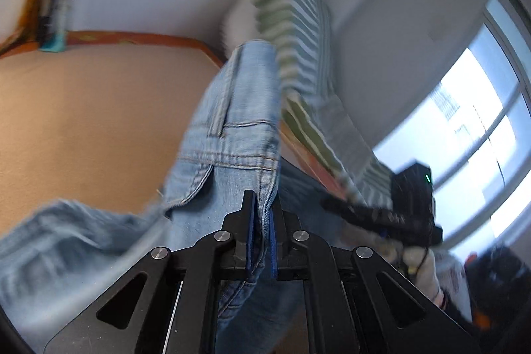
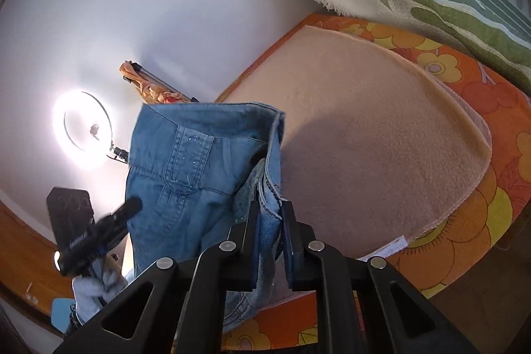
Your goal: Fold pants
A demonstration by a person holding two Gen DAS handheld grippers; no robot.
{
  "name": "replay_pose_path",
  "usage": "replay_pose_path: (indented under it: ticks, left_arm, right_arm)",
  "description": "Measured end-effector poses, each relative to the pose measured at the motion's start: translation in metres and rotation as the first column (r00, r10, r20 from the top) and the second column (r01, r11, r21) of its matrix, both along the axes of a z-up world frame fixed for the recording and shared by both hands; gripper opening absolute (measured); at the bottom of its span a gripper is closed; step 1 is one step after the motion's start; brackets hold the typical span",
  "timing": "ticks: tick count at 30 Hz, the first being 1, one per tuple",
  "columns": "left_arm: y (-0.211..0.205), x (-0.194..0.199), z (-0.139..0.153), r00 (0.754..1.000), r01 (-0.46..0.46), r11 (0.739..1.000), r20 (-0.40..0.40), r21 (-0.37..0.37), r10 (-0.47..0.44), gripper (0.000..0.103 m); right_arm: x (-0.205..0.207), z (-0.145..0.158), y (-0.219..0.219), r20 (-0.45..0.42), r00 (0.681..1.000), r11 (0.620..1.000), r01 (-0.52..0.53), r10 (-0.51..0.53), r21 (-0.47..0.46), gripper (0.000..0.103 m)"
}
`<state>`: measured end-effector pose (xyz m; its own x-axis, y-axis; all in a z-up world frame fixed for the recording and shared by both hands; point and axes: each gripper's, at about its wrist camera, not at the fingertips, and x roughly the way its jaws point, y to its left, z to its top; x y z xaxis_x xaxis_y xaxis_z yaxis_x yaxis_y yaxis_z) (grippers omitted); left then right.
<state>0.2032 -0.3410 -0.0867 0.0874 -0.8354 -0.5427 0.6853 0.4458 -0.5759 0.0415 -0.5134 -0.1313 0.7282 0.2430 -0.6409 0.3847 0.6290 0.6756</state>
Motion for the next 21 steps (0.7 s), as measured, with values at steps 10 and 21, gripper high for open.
replay_pose_path:
  ticks: [10,21]
  left_arm:
    - [-0.052,-0.053,-0.042,0.981,0.194,0.975,-0.026,0.106,-0.192,0.005]
    - [-0.063,-0.07,-0.056,0.97,0.245,0.957,-0.041,0.156,-0.241,0.01]
  right_arm:
    - [-0.01,-0.012,-0.01,-0.012,1.0,0.999,0.022,-0.022,0.049,0.009]
    - [-0.038,-0.014,-0.039,-0.068,0.979,0.981,0.194,-0.193,0.006,0.03]
